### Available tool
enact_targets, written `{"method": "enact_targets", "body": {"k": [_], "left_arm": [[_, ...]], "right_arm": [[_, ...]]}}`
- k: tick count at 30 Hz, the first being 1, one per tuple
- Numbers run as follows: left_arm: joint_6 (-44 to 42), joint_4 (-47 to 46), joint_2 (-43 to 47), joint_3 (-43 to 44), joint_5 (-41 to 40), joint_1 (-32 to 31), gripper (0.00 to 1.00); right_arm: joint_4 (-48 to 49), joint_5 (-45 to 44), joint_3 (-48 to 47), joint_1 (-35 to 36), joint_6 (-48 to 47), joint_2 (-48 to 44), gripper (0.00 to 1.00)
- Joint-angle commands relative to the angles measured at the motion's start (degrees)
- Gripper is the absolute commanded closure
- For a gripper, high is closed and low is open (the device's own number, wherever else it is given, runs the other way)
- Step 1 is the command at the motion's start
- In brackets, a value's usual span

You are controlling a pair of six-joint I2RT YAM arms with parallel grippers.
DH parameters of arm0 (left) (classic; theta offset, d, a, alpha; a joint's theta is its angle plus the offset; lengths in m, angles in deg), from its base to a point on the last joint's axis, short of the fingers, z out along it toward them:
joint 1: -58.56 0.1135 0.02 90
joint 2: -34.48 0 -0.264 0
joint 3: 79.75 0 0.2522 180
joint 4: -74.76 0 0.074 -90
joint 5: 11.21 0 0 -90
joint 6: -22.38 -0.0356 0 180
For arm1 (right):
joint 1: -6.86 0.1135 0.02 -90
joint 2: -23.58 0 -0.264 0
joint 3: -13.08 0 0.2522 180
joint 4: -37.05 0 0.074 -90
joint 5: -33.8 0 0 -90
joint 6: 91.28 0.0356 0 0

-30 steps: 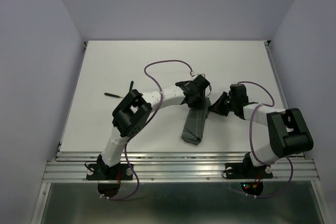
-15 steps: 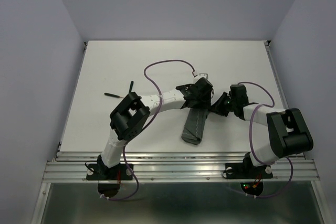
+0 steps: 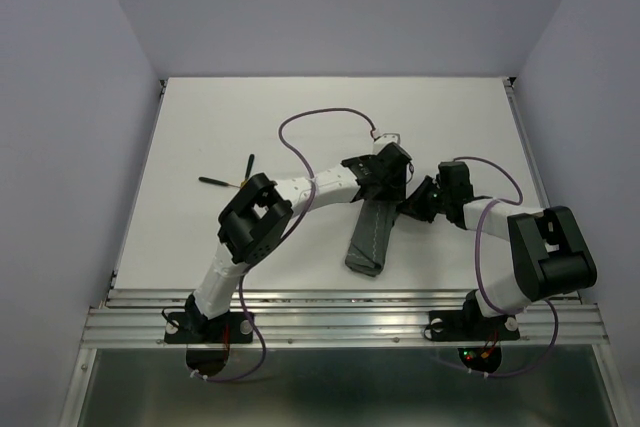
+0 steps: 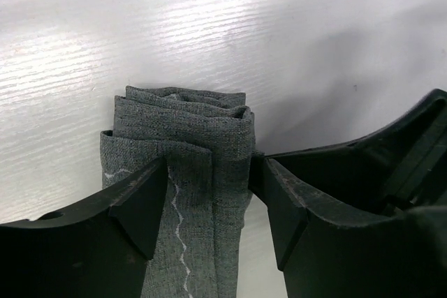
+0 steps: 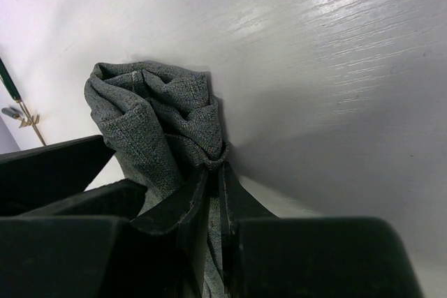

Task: Fold the napkin into a case and place the utensils inside
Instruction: Stuff the top corner of the smaller-rectangle-folded napkin into the folded napkin.

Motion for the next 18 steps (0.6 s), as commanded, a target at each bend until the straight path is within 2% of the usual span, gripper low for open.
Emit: {"method": "enact_targets", "body": {"k": [1, 5, 8, 11, 18], "left_arm": [[-0.60, 1.87, -1.40, 3.37, -1.36, -0.22, 0.34], [-0.42, 1.96, -2.19, 3.63, -1.18, -0.22, 0.40], [-0.33, 2.05, -2.28, 3.63, -1.27, -0.22, 0.48], [-0.33, 2.13, -2.02, 3.46, -1.53, -0.22, 0.61], [-0.86, 2.40, -2.54, 3.98, -1.18, -0.22, 0.81]], "right_arm": [[1.47, 0.53, 0.74, -0.18, -0.13, -0.63, 0.87], [1.47, 0.53, 0.92, -0.18, -0.13, -0.55, 0.87], [1.47, 0.45, 1.09, -0.18, -0.13, -0.37, 0.87], [1.55, 0.45, 0.83, -0.18, -0.22, 0.07, 0.87], [1.47, 0.45, 0.21, -0.18, -0.04, 0.51, 0.87]]}}
